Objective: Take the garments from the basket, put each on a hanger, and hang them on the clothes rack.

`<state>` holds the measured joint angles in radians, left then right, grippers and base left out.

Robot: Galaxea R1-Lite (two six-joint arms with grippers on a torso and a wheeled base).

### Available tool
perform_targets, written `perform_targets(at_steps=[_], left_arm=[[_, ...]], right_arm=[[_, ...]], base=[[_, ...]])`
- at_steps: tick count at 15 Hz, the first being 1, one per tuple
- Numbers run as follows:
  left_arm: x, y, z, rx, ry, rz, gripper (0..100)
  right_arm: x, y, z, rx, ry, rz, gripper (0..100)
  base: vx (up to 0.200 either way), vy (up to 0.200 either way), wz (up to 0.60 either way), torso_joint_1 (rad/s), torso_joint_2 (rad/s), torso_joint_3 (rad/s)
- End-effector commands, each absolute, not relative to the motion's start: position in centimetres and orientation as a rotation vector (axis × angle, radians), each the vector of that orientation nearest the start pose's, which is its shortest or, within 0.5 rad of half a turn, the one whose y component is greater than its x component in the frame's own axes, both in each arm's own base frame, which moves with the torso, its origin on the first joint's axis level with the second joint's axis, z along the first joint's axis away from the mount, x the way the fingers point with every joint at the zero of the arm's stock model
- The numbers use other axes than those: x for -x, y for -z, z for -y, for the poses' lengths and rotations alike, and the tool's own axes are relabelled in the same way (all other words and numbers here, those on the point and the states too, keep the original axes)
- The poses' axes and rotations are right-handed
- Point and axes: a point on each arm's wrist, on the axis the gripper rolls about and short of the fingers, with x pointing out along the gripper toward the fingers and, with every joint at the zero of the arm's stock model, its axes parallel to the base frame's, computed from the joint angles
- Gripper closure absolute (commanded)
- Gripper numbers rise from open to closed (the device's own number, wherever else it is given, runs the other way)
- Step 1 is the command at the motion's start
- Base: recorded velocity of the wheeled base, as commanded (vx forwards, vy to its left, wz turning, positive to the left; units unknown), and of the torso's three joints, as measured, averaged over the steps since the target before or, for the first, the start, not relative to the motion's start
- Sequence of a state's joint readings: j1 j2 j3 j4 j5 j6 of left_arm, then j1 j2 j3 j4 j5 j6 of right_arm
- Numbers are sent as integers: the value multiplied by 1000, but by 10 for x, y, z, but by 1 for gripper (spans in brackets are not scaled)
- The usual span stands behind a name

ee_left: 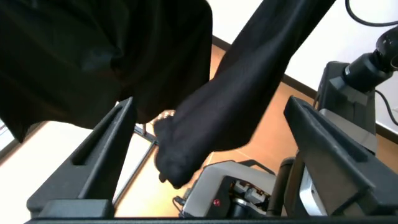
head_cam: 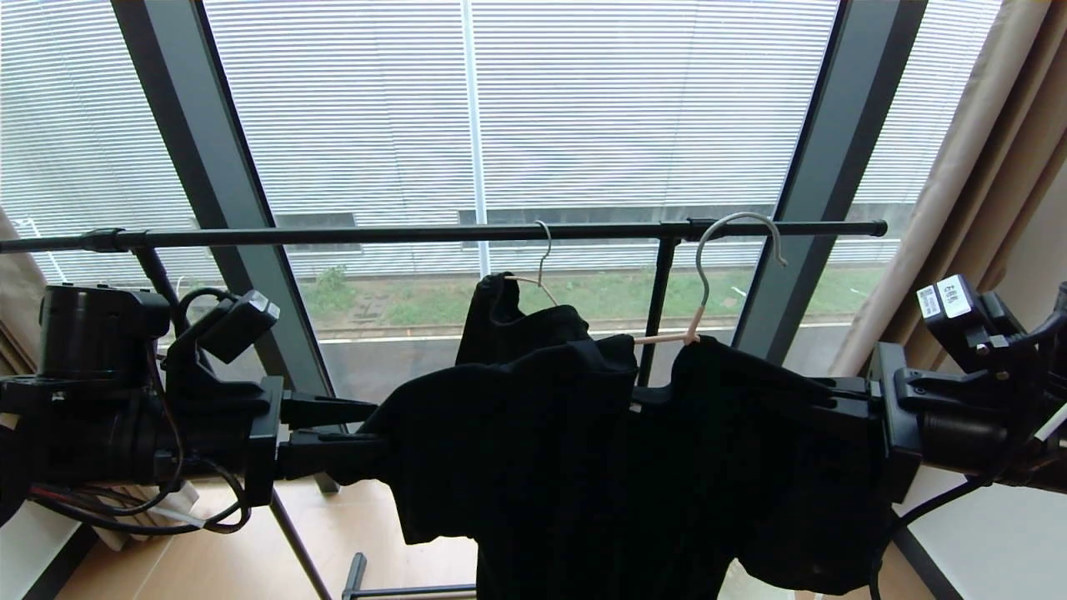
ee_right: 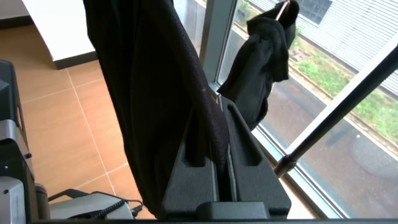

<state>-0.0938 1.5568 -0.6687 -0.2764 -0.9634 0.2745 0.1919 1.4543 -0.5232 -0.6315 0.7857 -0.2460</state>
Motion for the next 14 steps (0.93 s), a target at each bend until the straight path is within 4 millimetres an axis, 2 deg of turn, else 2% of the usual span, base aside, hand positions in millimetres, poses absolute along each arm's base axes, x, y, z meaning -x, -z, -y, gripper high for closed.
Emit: perform_targets(at_steps=[1, 7, 14], left_arm=[[-239, -158, 41, 24, 1087, -427, 100], [-239, -158, 35, 21, 1064, -406, 100], [-240, -160, 33, 18, 1053, -397, 100]], right_arm=[[-216, -174, -54, 131, -983, -180, 100], [-226, -175, -39, 133, -916, -149, 100], [-239, -173, -16, 98, -921, -148, 100]], base=[[0, 0, 0, 0, 0, 0], [0, 0, 0, 0, 0, 0], [0, 0, 0, 0, 0, 0]])
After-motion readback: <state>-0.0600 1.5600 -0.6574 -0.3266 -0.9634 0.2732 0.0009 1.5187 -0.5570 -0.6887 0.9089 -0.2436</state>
